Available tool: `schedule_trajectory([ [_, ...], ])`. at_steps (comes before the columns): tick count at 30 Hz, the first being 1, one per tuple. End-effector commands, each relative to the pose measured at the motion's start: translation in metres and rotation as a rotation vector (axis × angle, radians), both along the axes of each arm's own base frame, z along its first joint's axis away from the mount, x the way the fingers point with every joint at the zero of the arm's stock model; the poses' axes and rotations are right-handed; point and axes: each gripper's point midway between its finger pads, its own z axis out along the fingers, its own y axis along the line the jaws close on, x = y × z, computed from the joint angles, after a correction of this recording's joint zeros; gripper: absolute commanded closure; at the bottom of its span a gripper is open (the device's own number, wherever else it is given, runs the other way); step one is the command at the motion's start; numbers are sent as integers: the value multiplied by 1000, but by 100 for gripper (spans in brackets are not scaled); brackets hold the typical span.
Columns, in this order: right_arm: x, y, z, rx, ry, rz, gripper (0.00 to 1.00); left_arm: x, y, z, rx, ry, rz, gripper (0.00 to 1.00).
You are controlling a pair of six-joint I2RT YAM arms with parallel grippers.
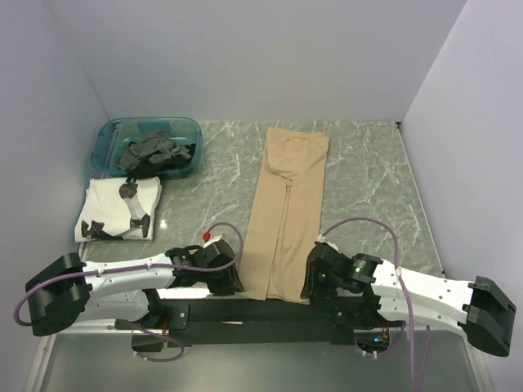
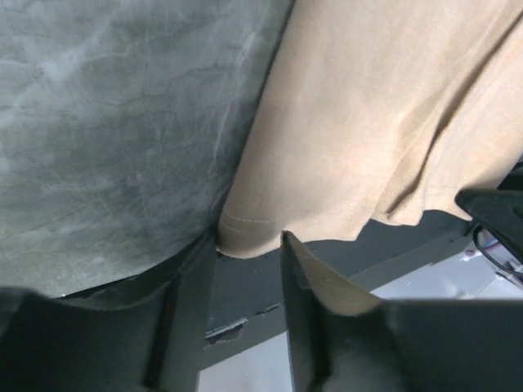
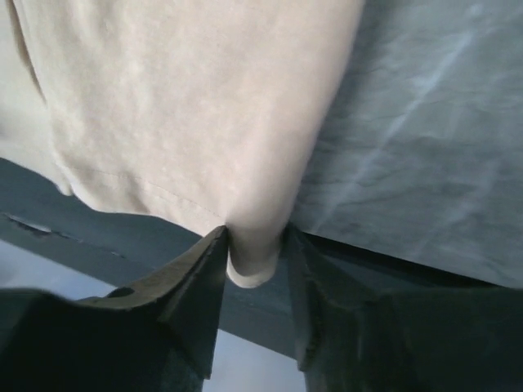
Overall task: Fold and stack the t-shirts
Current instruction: Fold the tshirt
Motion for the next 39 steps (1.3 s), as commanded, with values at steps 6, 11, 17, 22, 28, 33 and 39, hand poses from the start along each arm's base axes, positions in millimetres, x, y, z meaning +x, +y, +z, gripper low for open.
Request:
schedule_trajectory([
  [6,-11,1,-7,7,62,14,81,10,-18,13,-42,-51,-34,95],
  [11,0,6,9,19,3,18,100,13,-28,31,-81,-84,-74,99],
  [17,28,-4,31,-55,-112,-16,100,26,-43,61,-149,-186,-110,99],
  [22,70,-2,57,-42,-228,-52,100,60,-53,84,-93,-324,-88,99],
  [28,130,-9,87,-77,-365,-138,100,128,-70,128,-87,-520,-8,99],
  [33,169,-14,100,-97,-422,-179,100,180,-74,147,-106,-585,43,99],
  [39,213,-23,121,-64,-476,-266,100,220,-87,154,-92,-623,-2,99],
])
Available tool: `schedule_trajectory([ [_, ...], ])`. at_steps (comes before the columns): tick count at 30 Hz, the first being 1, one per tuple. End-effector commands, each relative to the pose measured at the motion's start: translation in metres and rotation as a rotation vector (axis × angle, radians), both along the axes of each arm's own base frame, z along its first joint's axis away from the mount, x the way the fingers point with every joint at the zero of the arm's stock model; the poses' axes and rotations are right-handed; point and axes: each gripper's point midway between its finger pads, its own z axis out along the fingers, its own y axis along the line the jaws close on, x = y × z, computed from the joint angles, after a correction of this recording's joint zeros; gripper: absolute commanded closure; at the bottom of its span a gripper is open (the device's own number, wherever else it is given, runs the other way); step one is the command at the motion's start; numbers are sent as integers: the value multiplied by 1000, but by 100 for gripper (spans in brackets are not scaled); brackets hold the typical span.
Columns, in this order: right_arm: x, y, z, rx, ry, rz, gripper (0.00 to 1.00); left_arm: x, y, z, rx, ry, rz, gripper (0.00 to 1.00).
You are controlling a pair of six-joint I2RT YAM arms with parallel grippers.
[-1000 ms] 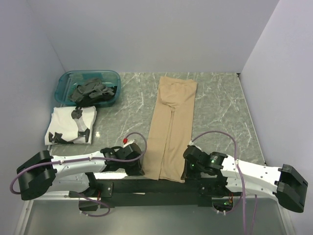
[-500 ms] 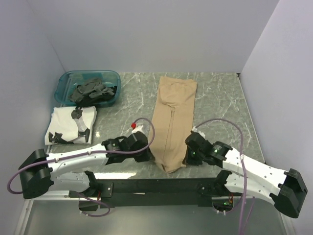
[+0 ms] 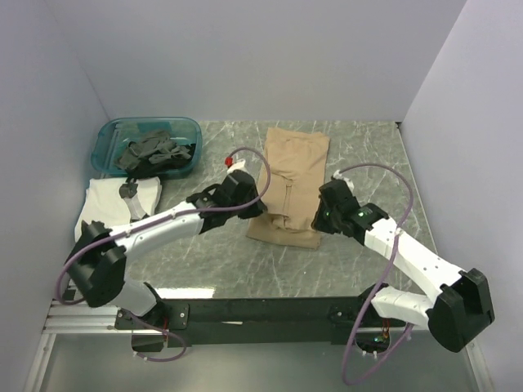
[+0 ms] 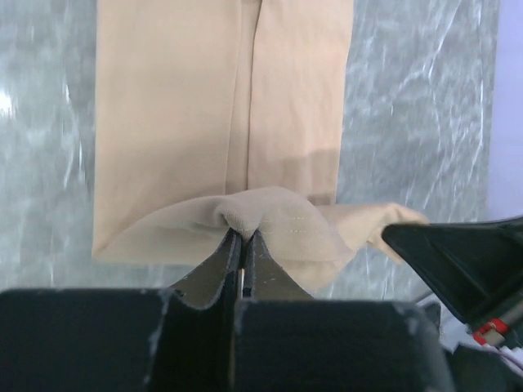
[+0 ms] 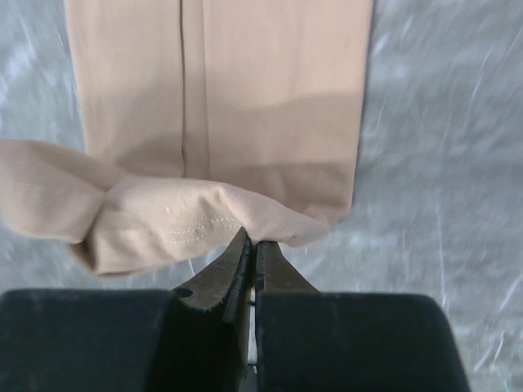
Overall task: Fold and stack the t-shirts
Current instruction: Fold the tshirt
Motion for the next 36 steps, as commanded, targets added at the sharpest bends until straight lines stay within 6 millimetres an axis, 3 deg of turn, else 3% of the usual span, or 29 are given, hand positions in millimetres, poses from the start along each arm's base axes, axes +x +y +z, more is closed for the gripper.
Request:
schedule_trajectory([
  [1,40,3,34,42,-129,-8,100,36,-14,28,-19,-99,-43,99],
  [11,88,-12,33,28,-104,-36,100,92,-20,23,-12,-105,-68,99],
  [17,111,-15,29,32,-90,-48,100,111,-25,9,-9,-71,-92,99],
  [33,153,-25,-14,11,-3,-85,100,151,-17,-37,38,27,-89,99],
  [34,156,-27,-14,12,-6,-90,98,153,-17,-38,38,30,-85,99],
  [36,158,-27,-20,11,9,-86,86,155,-17,-42,30,41,-95,90],
])
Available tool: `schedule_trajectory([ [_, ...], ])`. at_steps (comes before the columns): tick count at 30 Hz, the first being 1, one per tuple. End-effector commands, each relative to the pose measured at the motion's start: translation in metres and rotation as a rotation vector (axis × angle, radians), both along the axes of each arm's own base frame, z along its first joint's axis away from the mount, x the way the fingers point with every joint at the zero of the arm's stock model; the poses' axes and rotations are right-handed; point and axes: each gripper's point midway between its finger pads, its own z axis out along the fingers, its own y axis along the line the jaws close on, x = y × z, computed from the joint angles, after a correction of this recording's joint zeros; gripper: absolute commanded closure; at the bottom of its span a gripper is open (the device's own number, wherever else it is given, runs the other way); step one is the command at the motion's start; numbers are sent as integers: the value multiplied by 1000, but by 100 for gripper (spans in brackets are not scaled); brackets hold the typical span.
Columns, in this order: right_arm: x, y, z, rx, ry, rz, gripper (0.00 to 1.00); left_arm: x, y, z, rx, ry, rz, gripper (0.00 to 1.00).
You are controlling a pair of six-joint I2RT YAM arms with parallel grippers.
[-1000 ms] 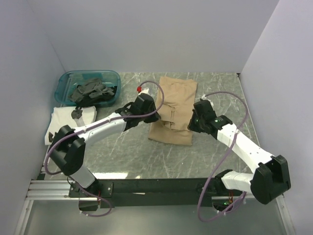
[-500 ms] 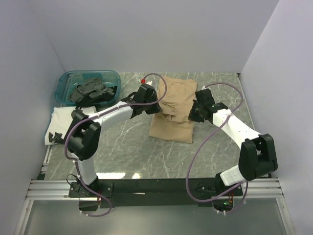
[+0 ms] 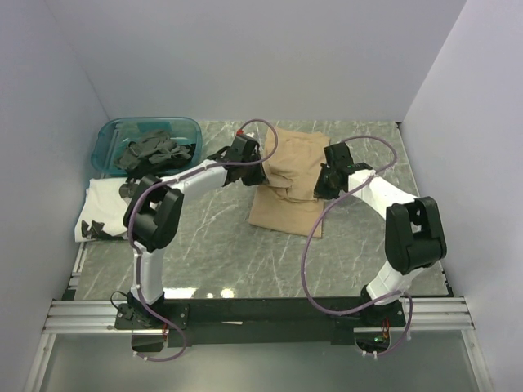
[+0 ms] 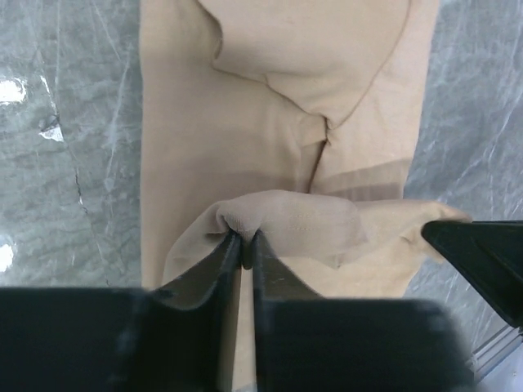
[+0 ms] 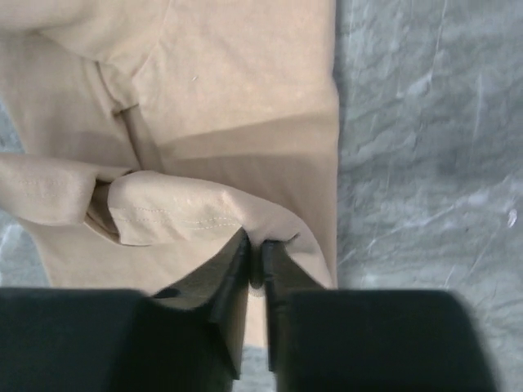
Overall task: Fold and stack the t-shirts
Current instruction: Fold the tshirt
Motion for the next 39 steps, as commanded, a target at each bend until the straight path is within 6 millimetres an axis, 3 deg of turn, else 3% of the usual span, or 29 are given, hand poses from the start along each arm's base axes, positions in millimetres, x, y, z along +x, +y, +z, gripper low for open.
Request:
schedule_trajectory([
  [1,28,1,18,18,-82,7,80,12,-7,16,-36,-35,-35,84],
  [2,29,-1,16,17,-74,4,66,12,-8,16,-39,-32,-44,77],
  [3,32,0,18,23,-81,9,61,11,-9,15,-43,-29,-55,58],
  [4,31,-2,17,20,-74,3,57,12,-9,16,-42,-32,-61,49],
  [5,32,-2,17,20,-72,-3,36,12,-10,17,-44,-36,-70,41],
  [6,32,0,19,24,-76,3,27,12,-11,18,-47,-39,-71,26],
  [8,29,0,23,36,-81,1,19,11,-11,22,-55,-44,-74,9],
  [10,24,-1,24,38,-85,2,18,8,-10,29,-65,-57,-74,0],
  [12,20,-1,36,44,-117,13,17,5,-7,43,-79,-84,-75,1],
  [14,9,-1,42,56,-136,29,16,-3,-1,42,-78,-82,-67,1],
  [17,-11,4,39,96,-123,64,16,-20,10,44,-88,-78,-54,1],
  [18,-22,4,28,104,-97,71,16,-28,12,51,-103,-85,-55,1],
  [20,-33,6,28,130,-103,81,16,-45,21,37,-97,-50,-48,0],
  [21,-46,8,17,143,-72,94,16,-51,25,44,-108,-62,-44,1],
  [22,-53,7,13,147,-61,96,16,-62,33,29,-96,-26,-34,0],
  [27,-93,7,-15,182,20,111,16,-100,47,3,-112,34,-29,1],
  [31,-103,9,-27,206,50,111,18,-113,45,-15,-136,86,-28,0],
  [36,-107,11,-37,219,83,95,27,-118,41,-34,-132,145,-40,20],
  [39,-109,8,-44,206,102,70,43,-113,39,-38,-129,136,-34,30],
])
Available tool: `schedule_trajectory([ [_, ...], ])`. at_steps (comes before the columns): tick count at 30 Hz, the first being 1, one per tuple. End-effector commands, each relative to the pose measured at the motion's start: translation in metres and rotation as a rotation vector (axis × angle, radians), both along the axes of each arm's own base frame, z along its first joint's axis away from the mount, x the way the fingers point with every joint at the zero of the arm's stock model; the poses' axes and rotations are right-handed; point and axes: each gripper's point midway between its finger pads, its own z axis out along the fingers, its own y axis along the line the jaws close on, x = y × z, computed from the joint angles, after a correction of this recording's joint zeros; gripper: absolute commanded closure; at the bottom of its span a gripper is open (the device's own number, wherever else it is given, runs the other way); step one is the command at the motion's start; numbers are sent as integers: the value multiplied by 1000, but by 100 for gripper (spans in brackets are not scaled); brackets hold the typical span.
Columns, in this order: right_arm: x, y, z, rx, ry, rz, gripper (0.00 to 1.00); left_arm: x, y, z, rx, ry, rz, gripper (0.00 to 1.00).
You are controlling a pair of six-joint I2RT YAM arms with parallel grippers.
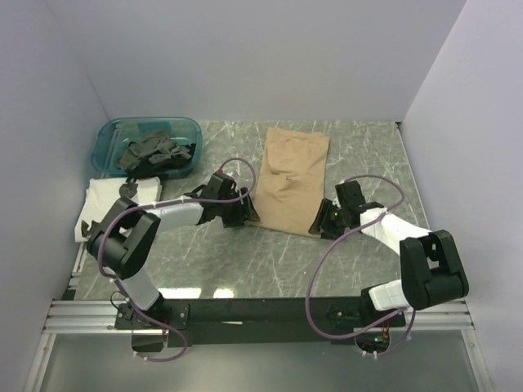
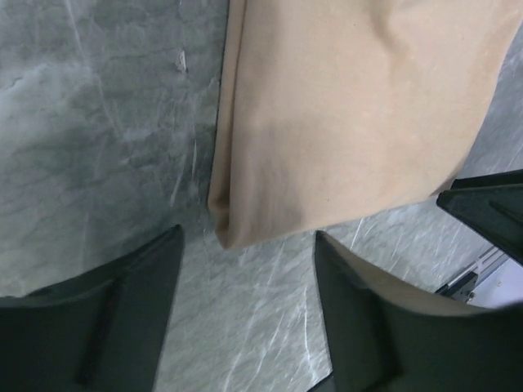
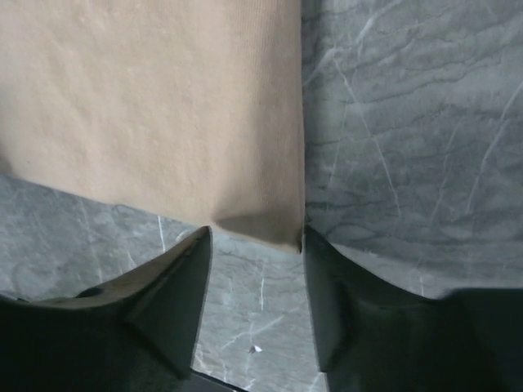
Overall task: Fold and stack the t-shirts
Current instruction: Fold the tshirt
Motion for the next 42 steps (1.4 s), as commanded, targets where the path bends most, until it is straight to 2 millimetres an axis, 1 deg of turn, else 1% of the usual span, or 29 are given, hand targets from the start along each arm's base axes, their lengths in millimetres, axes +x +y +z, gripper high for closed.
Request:
schedule_trajectory([
  [1,5,0,-4,4,-5,-27,46,11,-14,6,-50,-37,-7,33],
  [2,4,0,-6,4,1,-32,46,11,-13,3,-40,-30,-3,42],
  [6,0,-2,-14,-4,26,-41,47,13,-10,-12,-7,-8,7,55],
  [8,-3,-1,-17,1,40,-40,52,10,-6,-18,22,13,12,64],
  [10,-6,0,-20,10,49,-38,57,12,-5,-20,32,11,17,67],
  [12,-8,-3,-23,-4,55,-49,59,9,-5,-21,22,19,13,76],
  [13,-8,-4,-24,-10,52,-52,64,9,-6,-21,18,18,17,82],
  [14,-7,-5,-24,-17,50,-54,66,8,-5,-22,16,20,20,94],
  [15,-7,-7,-24,-24,47,-61,69,7,-4,-21,15,21,27,99],
  [16,-4,-8,-24,-30,39,-72,75,6,-3,-22,19,20,30,99],
  [20,-4,-6,-24,-17,24,-70,85,7,-5,-15,-1,-11,26,99],
  [23,-13,-7,-23,-15,29,-61,89,-4,-7,-14,9,-10,13,99],
  [25,-19,-10,-18,-17,17,-56,95,-14,-2,-18,37,11,19,99],
  [26,-30,-9,-21,-11,31,-45,98,-18,-3,-12,34,-1,19,99],
  [27,-38,-10,-22,-6,49,-44,100,-27,0,-16,35,15,21,99],
  [28,-47,-9,-22,4,48,-32,100,-38,2,-15,37,16,18,99],
  [29,-54,-8,-22,4,54,-24,100,-40,0,-8,25,8,16,99],
  [30,-66,-8,-24,-5,84,-15,100,-49,6,-12,42,22,28,99],
  [32,-81,-1,-18,0,76,17,100,-65,12,-5,66,19,33,99],
  [33,-89,-3,-20,-19,83,18,100,-72,20,-8,92,25,58,99],
  [34,-98,-2,-13,-12,80,11,100,-78,23,-7,101,27,63,99],
  [35,-107,5,-9,-13,74,48,100,-92,25,-1,97,25,51,99],
  [36,-118,4,-6,-21,92,53,100,-98,27,2,85,32,63,99],
  [37,-121,8,4,6,57,65,100,-103,28,6,73,32,68,99],
  [38,-121,9,13,10,35,70,100,-108,30,17,44,9,73,99],
  [39,-129,2,16,-16,55,59,100,-111,34,22,39,13,88,99],
  [40,-123,-5,25,-37,-3,36,100,-110,36,29,24,-6,105,99],
  [41,-116,-7,40,-42,-47,25,100,-110,35,45,-19,-43,110,99],
  [42,-117,-10,46,-53,-55,19,100,-110,35,53,-40,-61,113,99],
])
